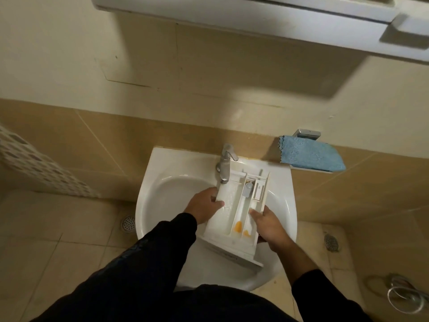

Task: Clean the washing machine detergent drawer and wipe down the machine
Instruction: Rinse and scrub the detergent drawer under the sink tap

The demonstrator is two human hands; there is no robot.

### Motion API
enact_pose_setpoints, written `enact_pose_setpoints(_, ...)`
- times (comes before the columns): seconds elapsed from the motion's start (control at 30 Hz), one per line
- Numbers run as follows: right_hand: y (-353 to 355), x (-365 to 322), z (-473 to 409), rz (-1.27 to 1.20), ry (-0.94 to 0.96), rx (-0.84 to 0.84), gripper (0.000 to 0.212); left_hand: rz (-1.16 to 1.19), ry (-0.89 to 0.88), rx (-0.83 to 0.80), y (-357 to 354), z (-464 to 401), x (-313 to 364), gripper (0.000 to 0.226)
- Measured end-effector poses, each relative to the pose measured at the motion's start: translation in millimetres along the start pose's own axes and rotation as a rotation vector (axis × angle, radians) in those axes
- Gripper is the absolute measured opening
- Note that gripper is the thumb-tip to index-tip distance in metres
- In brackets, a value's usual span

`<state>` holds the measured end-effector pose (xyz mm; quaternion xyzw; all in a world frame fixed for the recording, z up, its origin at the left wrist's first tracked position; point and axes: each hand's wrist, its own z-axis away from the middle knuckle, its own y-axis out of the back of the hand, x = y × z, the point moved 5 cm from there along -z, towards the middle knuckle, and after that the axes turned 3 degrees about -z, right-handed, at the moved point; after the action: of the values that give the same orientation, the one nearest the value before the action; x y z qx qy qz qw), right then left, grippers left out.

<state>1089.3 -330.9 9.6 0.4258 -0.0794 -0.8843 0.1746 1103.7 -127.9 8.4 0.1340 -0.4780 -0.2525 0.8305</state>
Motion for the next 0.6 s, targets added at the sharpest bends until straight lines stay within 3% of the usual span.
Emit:
enact_pose_setpoints(0.13, -2.2, 1.1, 8.8, 0.097, -0.034, -0.077, 0.014, -0.05, 0.069, -0.09, -3.3, 4.0, -4.8, 0.017)
enact_pose_setpoints(0.23, -3.2, 12.9, 12.7, 0.169, -0.078, -0.128, 0.027, -0.065, 0.144, -0.213, -8.6, 9.1, -16.4, 0.018)
enact_pose_setpoints(0.43, -7.0, -14.0, 2.1, 0.307, -0.028, -0.212, 0.031, 0.063, 0.23, -0.133, 3.7, 13.9, -27.1, 0.036)
enact_pose_setpoints(0.6, -9.5, -42.6, -18.2, 0.517, 0.071, -0.214, 0.033, 0.235, 0.252, -0.08, 9.4, 15.2, -27.8, 0.021)
